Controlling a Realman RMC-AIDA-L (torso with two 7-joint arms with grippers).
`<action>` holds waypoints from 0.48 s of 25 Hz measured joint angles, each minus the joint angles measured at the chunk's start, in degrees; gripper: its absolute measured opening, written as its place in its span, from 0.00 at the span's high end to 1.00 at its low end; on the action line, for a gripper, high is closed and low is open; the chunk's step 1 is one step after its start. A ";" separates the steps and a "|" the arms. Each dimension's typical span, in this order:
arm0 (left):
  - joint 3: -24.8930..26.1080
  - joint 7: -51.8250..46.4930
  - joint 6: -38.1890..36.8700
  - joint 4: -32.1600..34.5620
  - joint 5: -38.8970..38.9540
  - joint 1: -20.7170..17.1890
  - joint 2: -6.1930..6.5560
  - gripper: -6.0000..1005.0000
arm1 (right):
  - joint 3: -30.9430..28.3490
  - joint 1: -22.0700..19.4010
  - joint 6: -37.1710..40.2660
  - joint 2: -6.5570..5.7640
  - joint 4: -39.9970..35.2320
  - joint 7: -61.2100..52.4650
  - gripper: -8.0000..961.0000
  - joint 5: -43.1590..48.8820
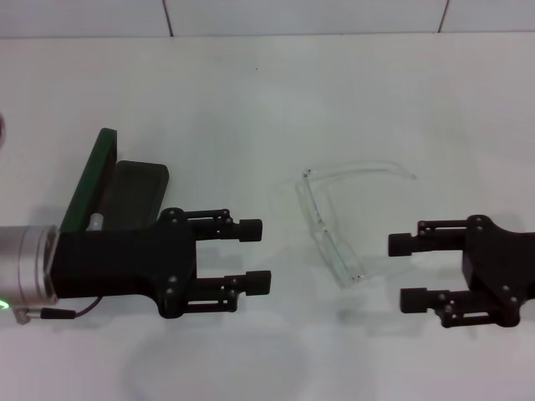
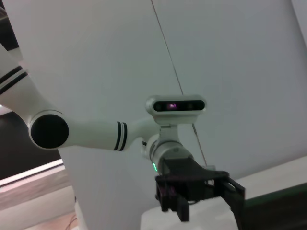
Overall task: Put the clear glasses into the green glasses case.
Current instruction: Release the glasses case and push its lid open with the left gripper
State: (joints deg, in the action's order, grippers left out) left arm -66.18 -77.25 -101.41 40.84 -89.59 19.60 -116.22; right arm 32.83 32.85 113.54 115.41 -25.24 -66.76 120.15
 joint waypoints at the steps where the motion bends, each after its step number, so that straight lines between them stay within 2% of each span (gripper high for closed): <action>1: 0.08 -0.02 -0.18 -0.05 0.05 0.00 -0.01 0.32 | -0.03 -0.45 0.18 -0.02 -0.57 -0.01 0.31 -0.05; 12: 0.36 -1.01 -0.68 -0.18 0.39 -0.17 -0.53 0.32 | -0.56 -1.82 0.89 0.33 -2.47 1.90 0.31 -3.15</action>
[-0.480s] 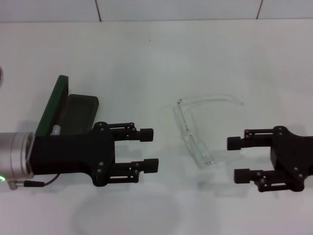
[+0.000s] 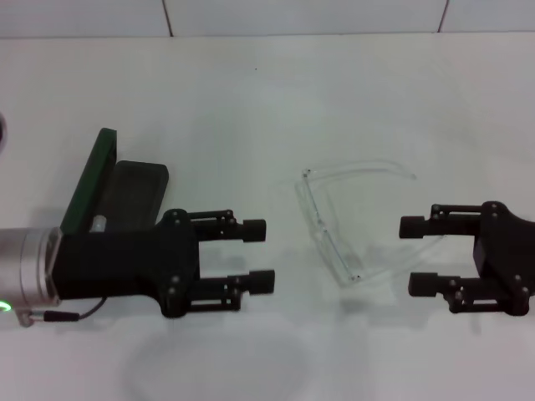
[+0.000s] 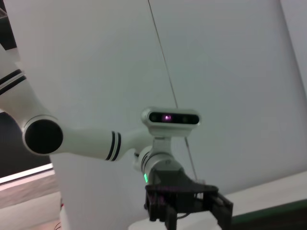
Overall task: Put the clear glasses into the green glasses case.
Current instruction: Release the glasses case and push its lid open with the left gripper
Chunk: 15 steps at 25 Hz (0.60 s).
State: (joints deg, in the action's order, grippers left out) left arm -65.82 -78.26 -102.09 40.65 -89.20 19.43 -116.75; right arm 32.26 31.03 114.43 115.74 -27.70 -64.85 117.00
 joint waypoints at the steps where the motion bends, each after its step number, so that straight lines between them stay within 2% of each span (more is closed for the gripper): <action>1: 0.68 -0.20 0.32 0.09 0.05 -0.02 -0.11 0.32 | -0.12 -0.21 -0.26 0.00 0.08 0.34 0.31 -0.55; 3: 3.03 -1.09 1.76 0.73 -0.07 0.02 -0.52 0.32 | -0.28 -1.02 -1.60 -0.06 0.21 1.49 0.31 -2.78; 6: 5.94 -5.42 8.07 4.69 -1.29 0.62 -0.94 0.33 | -0.34 -2.95 -5.19 -0.25 0.22 4.52 0.32 -8.52; 9: 6.22 -14.84 15.61 14.14 -7.20 1.34 -1.39 0.35 | -0.35 -4.58 -7.93 -0.32 0.28 6.89 0.32 -13.11; 11: 6.22 -23.86 19.57 24.07 -15.08 1.68 -2.45 0.36 | -0.36 -5.93 -9.19 -0.33 0.31 8.26 0.32 -15.59; 13: 5.95 -30.97 20.96 32.18 -21.43 1.68 -3.00 0.38 | -0.37 -6.94 -9.59 -0.34 0.45 9.15 0.32 -16.84; 15: 5.77 -37.87 21.40 39.36 -25.98 1.66 -3.01 0.39 | -0.37 -7.84 -9.73 -0.34 1.12 10.17 0.32 -17.77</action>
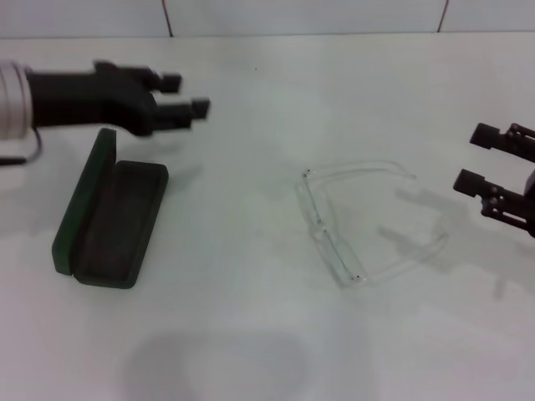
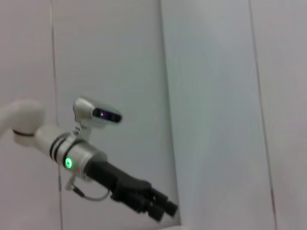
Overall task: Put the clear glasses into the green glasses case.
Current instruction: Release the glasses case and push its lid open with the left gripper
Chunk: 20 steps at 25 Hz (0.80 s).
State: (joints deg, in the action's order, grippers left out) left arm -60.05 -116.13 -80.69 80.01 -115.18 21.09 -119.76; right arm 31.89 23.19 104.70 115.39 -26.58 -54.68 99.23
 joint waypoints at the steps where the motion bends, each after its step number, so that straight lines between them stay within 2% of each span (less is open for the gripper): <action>1: -0.03 -3.50 0.15 3.11 -1.94 0.01 0.08 0.40 | 0.01 -0.44 -0.04 0.00 0.53 0.59 0.32 -0.39; 4: -0.45 -13.94 0.31 10.74 -10.01 0.23 0.23 0.40 | 0.01 -1.34 -0.07 0.01 1.56 1.55 0.32 -0.94; 6: -3.07 -21.58 -0.15 16.64 -19.48 0.27 0.24 0.40 | 0.01 -1.57 -0.09 0.00 2.07 1.69 0.32 -0.99; 8: -8.76 -28.84 -1.91 21.63 -29.73 0.04 0.23 0.40 | 0.01 -1.86 -0.08 -0.03 2.45 1.80 0.32 -1.00; 12: -15.16 -36.55 -7.38 24.00 -41.66 0.55 0.16 0.41 | 0.00 -2.25 -0.09 -0.05 2.74 2.92 0.32 -1.01; 20: -16.18 -39.50 -10.20 21.20 -42.80 1.00 0.01 0.41 | 0.31 -2.15 -0.17 -0.01 2.92 4.18 0.32 -0.73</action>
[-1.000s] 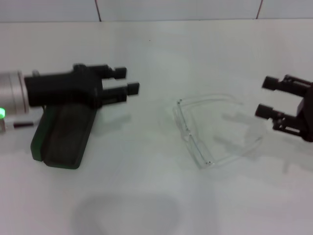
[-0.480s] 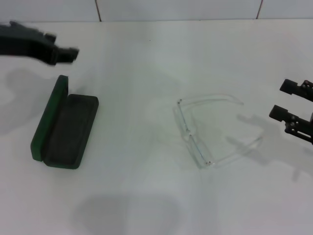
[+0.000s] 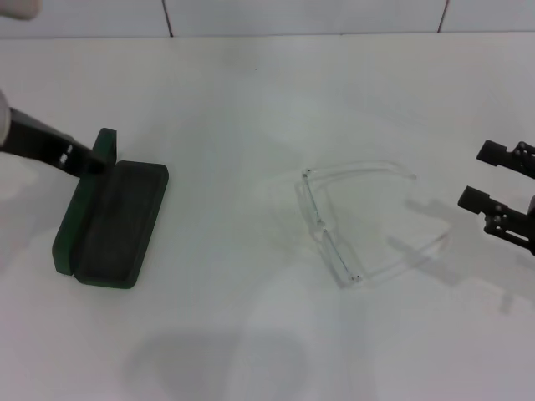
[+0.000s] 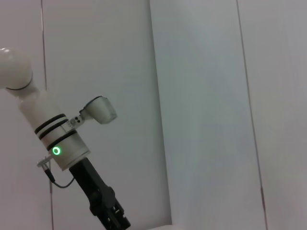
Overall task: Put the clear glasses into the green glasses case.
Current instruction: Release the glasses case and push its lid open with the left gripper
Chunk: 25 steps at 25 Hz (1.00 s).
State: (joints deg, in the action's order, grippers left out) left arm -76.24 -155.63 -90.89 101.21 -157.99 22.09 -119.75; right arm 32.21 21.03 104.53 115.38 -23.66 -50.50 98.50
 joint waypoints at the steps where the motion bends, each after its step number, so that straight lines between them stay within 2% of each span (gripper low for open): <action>1: -0.05 -0.10 0.00 -1.41 0.37 0.30 0.00 0.41 | 0.05 -0.03 -0.04 0.01 0.18 0.35 0.32 0.02; 8: 0.49 0.04 1.03 -12.15 0.61 4.10 0.20 0.41 | -0.12 -0.12 -0.62 -0.04 2.03 2.20 0.32 0.10; 25: 0.38 0.00 2.03 -12.31 -1.25 4.91 0.23 0.41 | -0.22 -0.33 -1.29 -0.16 1.94 2.25 0.32 -0.33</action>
State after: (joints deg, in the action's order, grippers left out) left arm -75.86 -155.64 -88.86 88.90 -159.24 27.00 -119.53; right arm 31.99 20.70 103.24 115.22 -21.73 -48.25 98.17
